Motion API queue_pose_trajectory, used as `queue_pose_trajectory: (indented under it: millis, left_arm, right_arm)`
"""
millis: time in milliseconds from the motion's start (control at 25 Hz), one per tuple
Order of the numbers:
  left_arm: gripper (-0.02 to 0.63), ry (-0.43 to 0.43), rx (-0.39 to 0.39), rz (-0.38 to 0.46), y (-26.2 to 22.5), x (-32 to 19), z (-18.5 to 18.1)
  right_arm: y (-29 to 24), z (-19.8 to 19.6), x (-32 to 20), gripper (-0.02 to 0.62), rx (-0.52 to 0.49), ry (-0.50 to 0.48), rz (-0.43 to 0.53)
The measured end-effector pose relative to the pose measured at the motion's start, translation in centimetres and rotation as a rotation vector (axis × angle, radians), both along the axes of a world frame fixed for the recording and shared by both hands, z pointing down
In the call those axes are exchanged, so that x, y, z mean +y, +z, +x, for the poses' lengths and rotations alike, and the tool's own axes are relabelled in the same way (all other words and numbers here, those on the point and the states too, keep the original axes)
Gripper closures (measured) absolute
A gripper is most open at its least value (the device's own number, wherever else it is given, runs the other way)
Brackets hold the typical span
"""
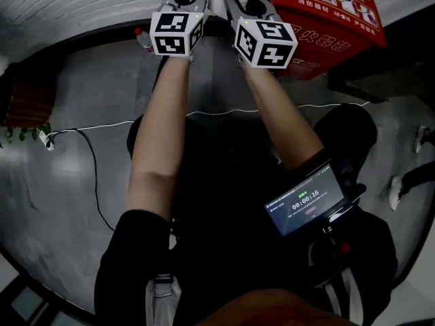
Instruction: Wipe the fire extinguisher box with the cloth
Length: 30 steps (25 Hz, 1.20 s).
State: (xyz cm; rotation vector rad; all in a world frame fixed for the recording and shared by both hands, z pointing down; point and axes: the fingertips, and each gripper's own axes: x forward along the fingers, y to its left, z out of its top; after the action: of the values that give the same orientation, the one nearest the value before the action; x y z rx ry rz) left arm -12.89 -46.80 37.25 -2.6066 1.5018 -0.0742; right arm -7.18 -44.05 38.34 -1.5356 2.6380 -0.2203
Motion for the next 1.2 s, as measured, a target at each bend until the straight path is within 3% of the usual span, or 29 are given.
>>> queue_pose_trajectory:
  millis: [200,400,560,760,920,1200]
  left_arm:
    - [0.604,0.049,0.027,-0.027,1.3,-1.6,0.6]
    - [0.604,0.096,0.064,-0.042,2.1,-2.5,0.7]
    - [0.604,0.152,0.048,-0.065,2.3,-2.5,1.8]
    - [0.604,0.190,0.021,-0.084,2.8,-2.2,3.6]
    - [0.604,0.210,-0.048,-0.083,3.7,-1.7,5.4]
    - [0.604,0.181,-0.094,-0.125,7.0,-2.9,5.9]
  right_arm:
    - [4.8,1.8,-2.2,0.483,-0.336,0.098,-0.187]
    - [7.5,3.2,-3.7,0.483,-0.495,0.222,-0.234]
    - [9.1,4.6,-4.3,0.483,-0.655,0.312,-0.311]
    - [10.7,6.2,-4.9,0.485,-0.776,0.376,-0.361]
    - [12.0,8.0,-5.0,0.488,-0.882,0.431,-0.369]
    - [13.4,8.9,-5.1,0.488,-0.975,0.457,-0.370]
